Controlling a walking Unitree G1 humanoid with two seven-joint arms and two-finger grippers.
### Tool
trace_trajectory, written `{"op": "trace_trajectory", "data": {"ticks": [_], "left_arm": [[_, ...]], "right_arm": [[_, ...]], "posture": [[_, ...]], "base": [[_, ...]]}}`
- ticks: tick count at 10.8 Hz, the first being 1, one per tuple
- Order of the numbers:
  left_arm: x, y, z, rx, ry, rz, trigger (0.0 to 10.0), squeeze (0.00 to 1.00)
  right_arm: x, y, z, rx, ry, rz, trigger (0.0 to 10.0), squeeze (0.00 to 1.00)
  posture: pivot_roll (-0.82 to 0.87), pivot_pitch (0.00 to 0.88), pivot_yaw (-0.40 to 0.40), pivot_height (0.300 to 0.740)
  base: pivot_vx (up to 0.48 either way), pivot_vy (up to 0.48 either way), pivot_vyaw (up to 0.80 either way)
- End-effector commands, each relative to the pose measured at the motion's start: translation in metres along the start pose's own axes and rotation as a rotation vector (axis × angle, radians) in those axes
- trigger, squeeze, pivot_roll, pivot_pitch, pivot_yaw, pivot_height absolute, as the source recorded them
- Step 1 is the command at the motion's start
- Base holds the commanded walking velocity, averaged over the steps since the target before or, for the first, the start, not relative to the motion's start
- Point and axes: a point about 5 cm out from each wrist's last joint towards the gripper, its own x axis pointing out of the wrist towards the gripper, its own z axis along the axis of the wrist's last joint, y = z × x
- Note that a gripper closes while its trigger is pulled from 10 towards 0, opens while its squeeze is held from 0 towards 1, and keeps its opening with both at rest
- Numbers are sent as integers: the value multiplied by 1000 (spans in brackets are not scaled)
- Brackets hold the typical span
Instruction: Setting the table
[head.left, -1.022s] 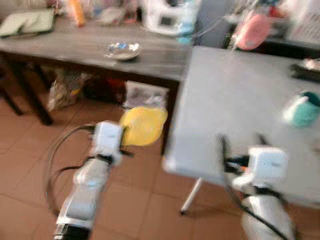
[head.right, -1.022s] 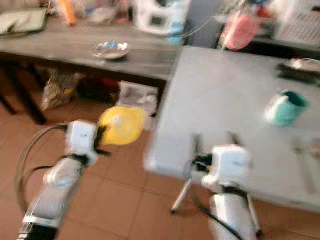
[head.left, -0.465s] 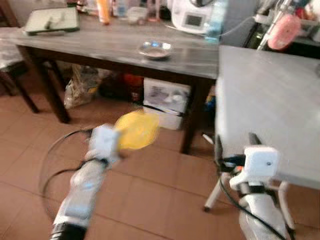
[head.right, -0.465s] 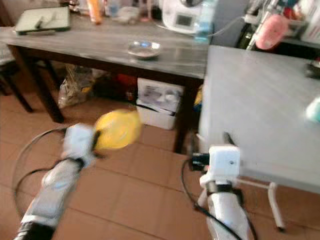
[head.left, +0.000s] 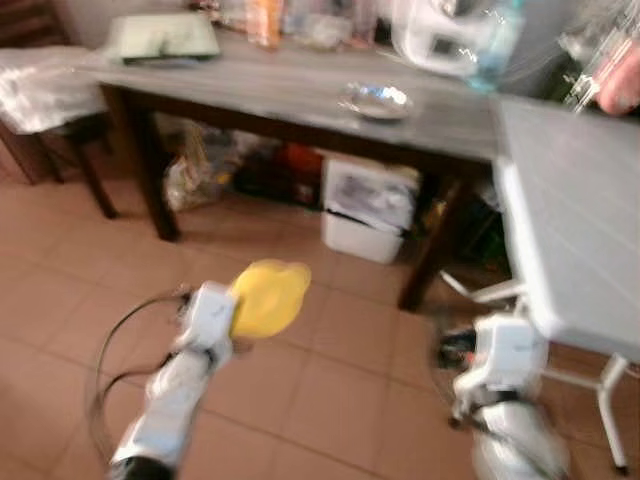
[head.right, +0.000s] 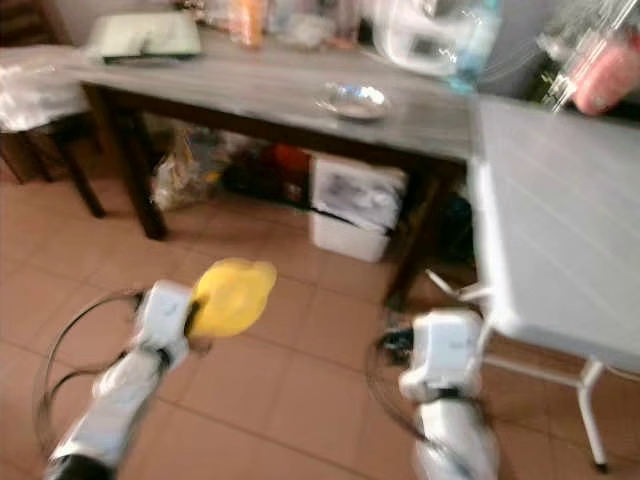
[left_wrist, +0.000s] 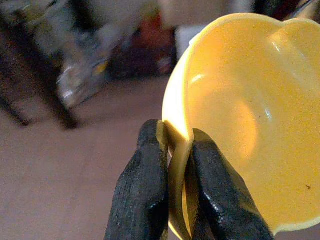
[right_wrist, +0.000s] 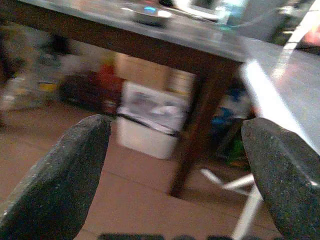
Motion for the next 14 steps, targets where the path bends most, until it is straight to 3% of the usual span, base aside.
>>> {"op": "trace_trajectory", "data": {"ticks": [1, 6, 10, 14], "left_arm": [[3, -10, 3, -5, -26, -22, 10000, 0], [9, -8, 24, -11, -175, 23, 10000, 0], [12, -11, 22, -22, -174, -17, 10000, 0], [22, -13, 37, -46, -208, -40, 10000, 0]], "right_arm": [[-2, -12, -7, -22, 20, -44, 10000, 0], [-10, -23, -18, -22, 32, -110, 10000, 0], [-10, -25, -17, -31, 25, -116, 10000, 0], [-13, -23, -17, -32, 23, -115, 10000, 0]], "posture": [[108, 63, -47, 740], [97, 49, -53, 740], [83, 48, -49, 740], [78, 49, -44, 740]], "base": [[0, 0, 0], [0, 0, 0], [0, 0, 0], [0, 0, -306]]}}
